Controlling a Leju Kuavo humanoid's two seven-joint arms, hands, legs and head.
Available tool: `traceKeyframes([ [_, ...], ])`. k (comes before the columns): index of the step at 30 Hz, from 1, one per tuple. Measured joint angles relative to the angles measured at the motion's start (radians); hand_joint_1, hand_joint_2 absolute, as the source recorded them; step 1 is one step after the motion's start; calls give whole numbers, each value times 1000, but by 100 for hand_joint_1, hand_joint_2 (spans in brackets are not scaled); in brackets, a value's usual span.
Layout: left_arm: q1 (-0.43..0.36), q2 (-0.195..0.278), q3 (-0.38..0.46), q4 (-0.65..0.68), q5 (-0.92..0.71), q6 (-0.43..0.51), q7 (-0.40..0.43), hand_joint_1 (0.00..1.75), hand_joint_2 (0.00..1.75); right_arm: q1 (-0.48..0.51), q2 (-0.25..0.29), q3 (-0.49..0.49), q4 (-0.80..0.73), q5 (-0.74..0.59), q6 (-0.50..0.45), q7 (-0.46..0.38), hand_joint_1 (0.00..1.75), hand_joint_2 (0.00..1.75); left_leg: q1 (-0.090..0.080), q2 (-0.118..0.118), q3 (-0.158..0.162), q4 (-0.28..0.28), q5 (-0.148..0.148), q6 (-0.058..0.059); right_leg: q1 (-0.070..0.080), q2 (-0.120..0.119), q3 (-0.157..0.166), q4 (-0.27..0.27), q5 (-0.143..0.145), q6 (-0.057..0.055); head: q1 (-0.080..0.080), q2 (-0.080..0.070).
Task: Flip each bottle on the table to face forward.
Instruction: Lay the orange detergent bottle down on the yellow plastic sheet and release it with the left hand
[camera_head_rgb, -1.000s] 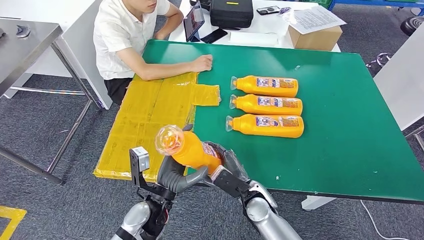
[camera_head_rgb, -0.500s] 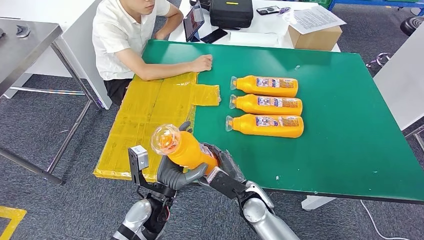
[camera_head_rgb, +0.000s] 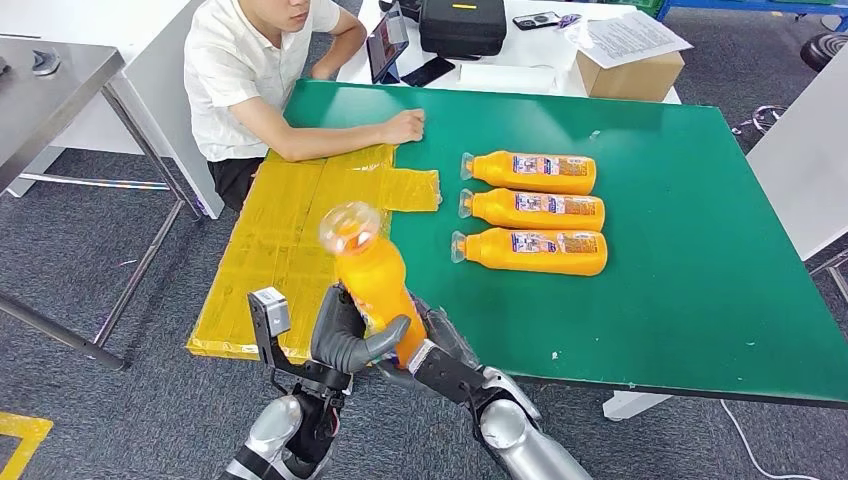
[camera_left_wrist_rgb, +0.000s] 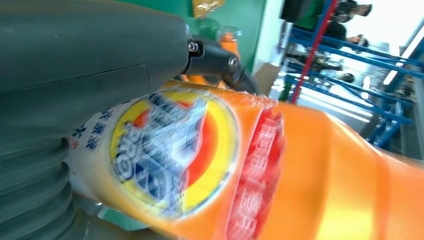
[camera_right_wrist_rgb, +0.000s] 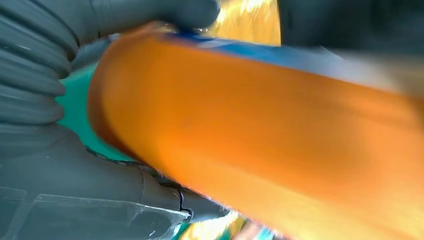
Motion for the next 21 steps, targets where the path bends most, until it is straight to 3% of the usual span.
traceKeyframes([
  [9, 11, 0, 33, -30, -12, 0, -26, 175, 175, 51, -1, -6, -13, -164, 146, -36, 0, 0, 0, 0, 0, 0, 0, 0, 0, 0, 0, 0, 0, 0, 0, 0],
  [14, 3, 1, 75, -39, -1, -12, -19, 175, 175, 107, -3, -32, -41, -149, 113, -51, 0, 0, 0, 0, -1, 0, 0, 0, 0, 0, -1, 0, 0, 0, 0, 0],
  [21, -45, 17, 116, -13, -94, 70, -12, 175, 175, 175, 18, -108, -96, -184, 16, -96, 0, 0, 0, 1, 0, 0, 0, 0, 0, 1, -1, 0, 0, 0, 0, 0],
])
